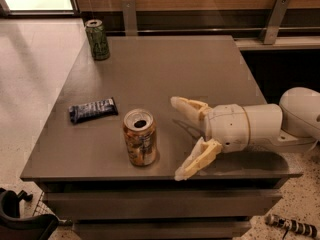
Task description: Move orange can near green can
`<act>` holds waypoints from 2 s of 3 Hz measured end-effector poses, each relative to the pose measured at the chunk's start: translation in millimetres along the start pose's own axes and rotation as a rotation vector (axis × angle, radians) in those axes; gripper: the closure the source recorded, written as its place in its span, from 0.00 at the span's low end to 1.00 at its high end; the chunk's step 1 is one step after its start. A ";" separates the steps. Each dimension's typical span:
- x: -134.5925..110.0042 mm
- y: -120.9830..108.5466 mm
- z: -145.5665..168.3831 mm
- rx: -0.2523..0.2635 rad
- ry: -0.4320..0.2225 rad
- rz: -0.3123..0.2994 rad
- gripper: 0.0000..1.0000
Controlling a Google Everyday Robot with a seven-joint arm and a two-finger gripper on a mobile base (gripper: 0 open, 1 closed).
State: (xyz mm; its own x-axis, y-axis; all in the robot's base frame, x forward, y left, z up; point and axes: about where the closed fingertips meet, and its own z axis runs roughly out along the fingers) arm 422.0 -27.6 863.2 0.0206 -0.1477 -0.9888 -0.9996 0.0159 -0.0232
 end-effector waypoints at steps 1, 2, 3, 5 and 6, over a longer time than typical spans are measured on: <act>-8.5 2.5 15.3 -0.024 -0.023 -0.011 0.00; -13.0 4.0 26.4 -0.043 -0.026 -0.015 0.00; -15.6 7.3 38.3 -0.064 -0.010 -0.025 0.13; -20.6 13.2 54.7 -0.105 0.008 -0.038 0.61; -21.5 14.2 56.3 -0.109 0.009 -0.040 0.83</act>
Offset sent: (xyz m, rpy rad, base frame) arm -0.0039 0.0390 0.0106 0.0284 -0.0059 0.0624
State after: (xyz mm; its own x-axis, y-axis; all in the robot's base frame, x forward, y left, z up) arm 408.5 31.5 875.9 0.0609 -0.1549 -0.9861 -0.9942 -0.0973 -0.0462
